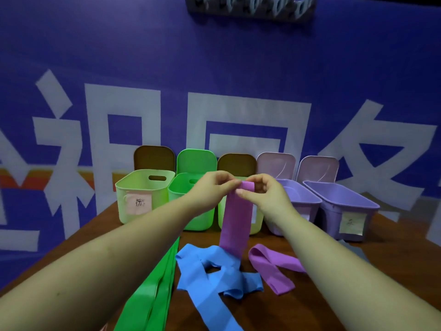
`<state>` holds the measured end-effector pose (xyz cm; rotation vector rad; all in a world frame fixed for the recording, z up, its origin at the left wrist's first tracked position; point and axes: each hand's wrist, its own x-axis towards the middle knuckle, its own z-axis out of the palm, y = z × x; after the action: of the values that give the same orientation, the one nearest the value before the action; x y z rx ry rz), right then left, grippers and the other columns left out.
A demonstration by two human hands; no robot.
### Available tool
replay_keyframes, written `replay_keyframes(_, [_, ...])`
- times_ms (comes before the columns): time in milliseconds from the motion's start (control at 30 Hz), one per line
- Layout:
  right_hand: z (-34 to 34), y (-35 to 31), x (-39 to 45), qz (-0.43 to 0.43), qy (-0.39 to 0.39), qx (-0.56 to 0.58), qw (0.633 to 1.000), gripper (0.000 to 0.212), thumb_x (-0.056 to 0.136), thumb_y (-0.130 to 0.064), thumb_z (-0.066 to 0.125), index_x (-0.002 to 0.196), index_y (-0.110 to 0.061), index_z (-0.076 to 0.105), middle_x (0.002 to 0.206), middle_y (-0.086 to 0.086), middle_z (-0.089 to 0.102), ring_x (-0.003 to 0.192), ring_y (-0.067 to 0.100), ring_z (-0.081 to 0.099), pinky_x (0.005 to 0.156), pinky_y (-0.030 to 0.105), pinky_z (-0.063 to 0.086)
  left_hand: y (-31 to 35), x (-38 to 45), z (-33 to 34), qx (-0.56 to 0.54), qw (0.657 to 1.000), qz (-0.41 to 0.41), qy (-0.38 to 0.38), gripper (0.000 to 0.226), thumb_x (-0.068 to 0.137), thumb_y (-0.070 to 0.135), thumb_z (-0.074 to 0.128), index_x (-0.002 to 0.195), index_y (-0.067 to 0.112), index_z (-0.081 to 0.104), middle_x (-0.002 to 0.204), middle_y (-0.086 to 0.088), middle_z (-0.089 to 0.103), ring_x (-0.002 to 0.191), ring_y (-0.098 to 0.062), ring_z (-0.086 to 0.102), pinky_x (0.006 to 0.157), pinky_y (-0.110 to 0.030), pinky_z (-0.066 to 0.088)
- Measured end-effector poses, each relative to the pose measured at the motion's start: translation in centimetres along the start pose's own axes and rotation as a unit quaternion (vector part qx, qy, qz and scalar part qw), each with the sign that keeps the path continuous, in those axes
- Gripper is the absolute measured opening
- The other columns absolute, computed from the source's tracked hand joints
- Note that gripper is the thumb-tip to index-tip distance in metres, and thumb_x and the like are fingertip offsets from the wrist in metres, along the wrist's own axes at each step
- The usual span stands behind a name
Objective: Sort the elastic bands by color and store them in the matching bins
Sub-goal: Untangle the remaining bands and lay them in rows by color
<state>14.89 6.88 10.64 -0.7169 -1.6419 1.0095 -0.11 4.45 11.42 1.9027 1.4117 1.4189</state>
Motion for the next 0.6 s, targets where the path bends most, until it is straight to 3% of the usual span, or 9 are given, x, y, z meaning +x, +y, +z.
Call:
replay_keyframes(100, [0.3,-0.1,-0.2,0.043,-0.047,0.023,0.998,0.019,0.083,-0.014,0.071,0.099,-0.016,0.060,0.094,0.002,0.066,0.085,0.011,0.061,0.071,0.017,0.049,1.2,0.3,0.1,-0.058,0.998,-0.004,-0.002,0.020,0.096,0.019,0.051,0.079,0.017,0.062,0.072,0.002,0.059,0.069,-0.009,0.054,0.073,-0.030,0.049])
replay_keyframes(200, [0.5,-0.1,0.1,0.075,-0.088,-0.013,0.993,0.008,0.089,-0.025,0.064,0.095,-0.020,0.065,0.095,0.002,0.068,0.086,0.014,0.062,0.074,0.023,0.049,3.0,1.0,-0.3,-0.086,0.995,-0.002,0.042,0.024,0.098,0.019,0.048,0.075,0.017,0.057,0.065,0.003,0.051,0.061,-0.007,0.047,0.063,-0.025,0.043])
replay_keyframes(367, [0.9,0.9,0.0,0.116,-0.106,0.020,0.987,0.004,0.090,-0.020,0.061,0.092,-0.017,0.061,0.087,-0.002,0.067,0.076,0.010,0.063,0.066,0.017,0.052,5.5,3.4,-1.4,-0.092,0.987,-0.035,0.127,0.028,0.100,0.030,0.043,0.078,0.016,0.055,0.066,0.000,0.041,0.059,-0.013,0.037,0.058,-0.028,0.033])
replay_keyframes(500, [1.0,2.0,-0.1,0.129,-0.110,0.014,0.985,0.010,0.092,-0.024,0.059,0.098,-0.017,0.062,0.095,0.003,0.070,0.086,0.019,0.066,0.080,0.033,0.054,6.0,4.8,-2.0,-0.071,0.984,-0.049,0.159,0.030,0.099,0.034,0.043,0.088,0.011,0.058,0.066,0.001,0.041,0.060,-0.013,0.037,0.067,-0.031,0.034])
replay_keyframes(600, [0.3,1.9,-0.1,0.115,-0.103,-0.010,0.988,0.011,0.096,-0.019,0.053,0.090,-0.017,0.062,0.089,0.009,0.067,0.081,0.025,0.062,0.082,0.044,0.051,6.0,5.2,-2.4,-0.076,0.980,-0.049,0.175,0.033,0.099,0.034,0.044,0.077,0.013,0.058,0.064,0.000,0.041,0.063,-0.015,0.039,0.064,-0.031,0.036])
